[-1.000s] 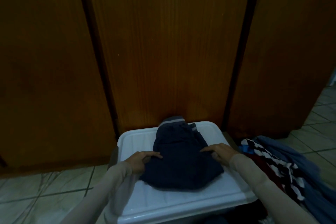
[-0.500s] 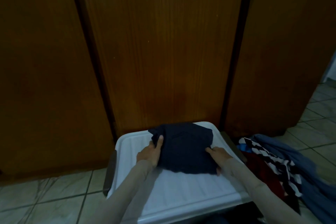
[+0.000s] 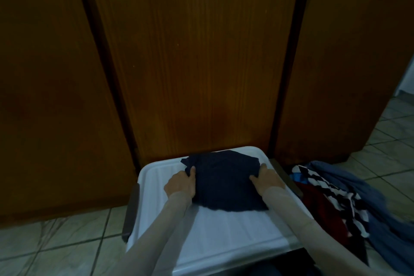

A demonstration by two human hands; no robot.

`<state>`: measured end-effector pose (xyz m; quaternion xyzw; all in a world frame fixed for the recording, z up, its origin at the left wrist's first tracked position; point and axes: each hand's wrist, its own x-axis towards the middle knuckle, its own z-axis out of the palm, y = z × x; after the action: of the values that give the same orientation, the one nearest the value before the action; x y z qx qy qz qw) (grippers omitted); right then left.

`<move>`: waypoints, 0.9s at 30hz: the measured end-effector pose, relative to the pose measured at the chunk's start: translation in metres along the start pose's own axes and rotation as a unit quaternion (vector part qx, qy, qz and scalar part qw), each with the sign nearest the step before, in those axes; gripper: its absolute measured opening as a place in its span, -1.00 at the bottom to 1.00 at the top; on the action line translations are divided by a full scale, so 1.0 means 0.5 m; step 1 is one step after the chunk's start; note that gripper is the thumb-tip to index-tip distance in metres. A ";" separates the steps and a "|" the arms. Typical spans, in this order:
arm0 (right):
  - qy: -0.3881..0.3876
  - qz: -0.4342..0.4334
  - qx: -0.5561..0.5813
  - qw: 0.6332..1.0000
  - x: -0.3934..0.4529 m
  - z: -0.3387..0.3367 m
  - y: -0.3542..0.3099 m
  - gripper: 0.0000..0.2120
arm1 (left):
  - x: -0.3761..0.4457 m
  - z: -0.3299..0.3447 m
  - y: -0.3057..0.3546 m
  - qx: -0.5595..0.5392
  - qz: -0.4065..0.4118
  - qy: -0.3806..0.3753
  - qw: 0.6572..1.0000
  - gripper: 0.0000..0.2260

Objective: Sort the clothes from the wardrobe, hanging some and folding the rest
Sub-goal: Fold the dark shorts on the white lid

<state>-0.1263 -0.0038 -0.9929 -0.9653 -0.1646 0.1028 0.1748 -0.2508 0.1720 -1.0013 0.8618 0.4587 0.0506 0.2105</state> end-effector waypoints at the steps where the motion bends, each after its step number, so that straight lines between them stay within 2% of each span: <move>1: 0.019 0.002 0.040 0.999 0.002 0.000 -0.007 -0.54 | 0.001 -0.001 0.004 -0.017 -0.006 0.015 1.000 -0.52; 4: 0.043 0.042 0.162 0.985 0.013 -0.005 -0.029 -0.48 | 0.017 -0.007 0.014 -0.112 0.010 0.041 0.993 -0.52; 6: 0.039 0.076 0.208 0.974 0.033 -0.010 -0.040 -0.49 | 0.031 -0.015 0.024 -0.158 0.035 0.031 0.986 -0.56; 12: 0.063 0.097 0.234 0.965 0.068 -0.011 -0.049 -0.57 | 0.055 -0.005 0.049 -0.136 0.026 0.036 0.990 -0.64; 16: 0.091 0.090 0.300 0.945 0.058 -0.003 -0.054 -0.63 | 0.063 0.013 0.062 -0.170 0.006 0.059 0.984 -0.74; 21: 0.154 0.050 0.272 0.949 0.063 0.025 -0.057 -0.67 | 0.070 0.018 0.060 -0.247 -0.024 0.070 0.966 -0.74; 24: 0.155 0.049 0.256 0.953 0.073 0.042 -0.056 -0.68 | 0.085 0.023 0.050 -0.289 -0.029 0.058 0.955 -0.75; 27: 0.126 0.077 0.245 0.958 0.083 0.055 -0.056 -0.66 | 0.097 0.028 0.048 -0.257 -0.020 0.063 0.964 -0.82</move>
<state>-0.1028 0.0442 -1.0134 -0.9079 -0.0363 0.0303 0.4165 -0.2006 0.1952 -1.0093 0.7644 0.4598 0.2165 0.3967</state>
